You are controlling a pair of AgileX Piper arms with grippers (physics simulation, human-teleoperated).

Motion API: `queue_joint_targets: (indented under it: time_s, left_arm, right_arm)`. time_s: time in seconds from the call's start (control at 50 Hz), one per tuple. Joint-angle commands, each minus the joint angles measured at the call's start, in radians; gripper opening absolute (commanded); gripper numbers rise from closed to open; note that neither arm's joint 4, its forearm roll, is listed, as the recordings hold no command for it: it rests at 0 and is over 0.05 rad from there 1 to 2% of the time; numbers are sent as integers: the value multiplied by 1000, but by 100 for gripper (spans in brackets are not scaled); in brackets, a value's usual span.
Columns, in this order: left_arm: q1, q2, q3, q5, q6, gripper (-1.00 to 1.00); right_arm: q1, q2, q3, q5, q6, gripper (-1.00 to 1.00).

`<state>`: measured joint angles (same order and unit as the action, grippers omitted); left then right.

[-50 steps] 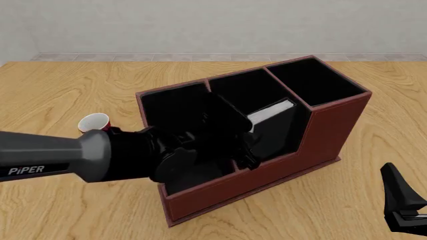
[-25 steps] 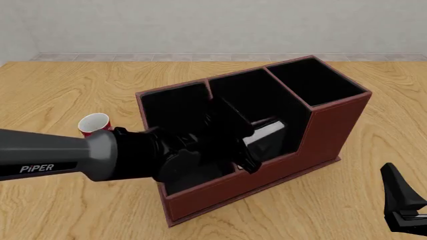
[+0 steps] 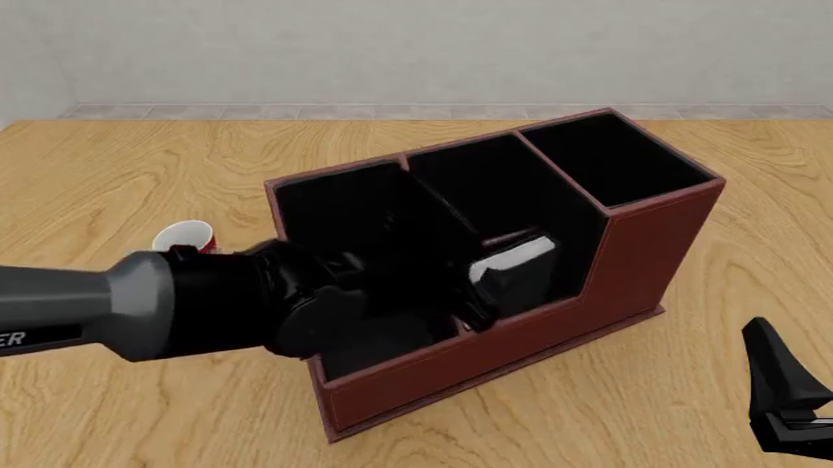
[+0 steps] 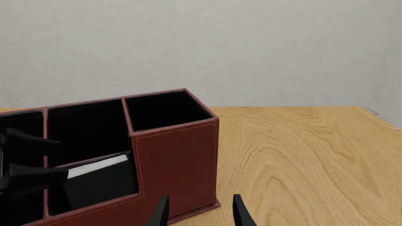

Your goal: Pick up the book and place it in the back compartment of the caddy.

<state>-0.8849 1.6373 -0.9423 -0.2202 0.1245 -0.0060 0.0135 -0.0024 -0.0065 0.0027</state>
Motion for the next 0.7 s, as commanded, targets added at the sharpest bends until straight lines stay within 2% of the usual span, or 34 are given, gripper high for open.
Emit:
queue_joint_targets:
  time_s: [0.02,0.22,0.28,0.32,0.4,0.44,0.48,0.52,0.7]
  left_arm:
    - [11,-59,47,-17,2,100]
    - [9,-146,118,-35,-14,100]
    - [21,-193,162,-62,-3,100]
    - [17,-218,188,-72,-26,100]
    - [12,-252,224,-78,-27,100]
    - [14,-261,240,-81,-19,100]
    - [40,-293,271,-92,18,100]
    - [62,-341,297,-95,-26,100]
    - [86,-391,387,-110,-28,100]
  right_arm:
    - [0,0,0,0,0,100]
    - [0,0,0,0,0,100]
    - [0,0,0,0,0,100]
    - [0,0,0,0,0,100]
    - [0,0,0,0,0,100]
    - [0,0,0,0,0,100]
    - [0,0,0,0,0,100]
    - [0,0,0,0,0,100]
    - [0,0,0,0,0,100]
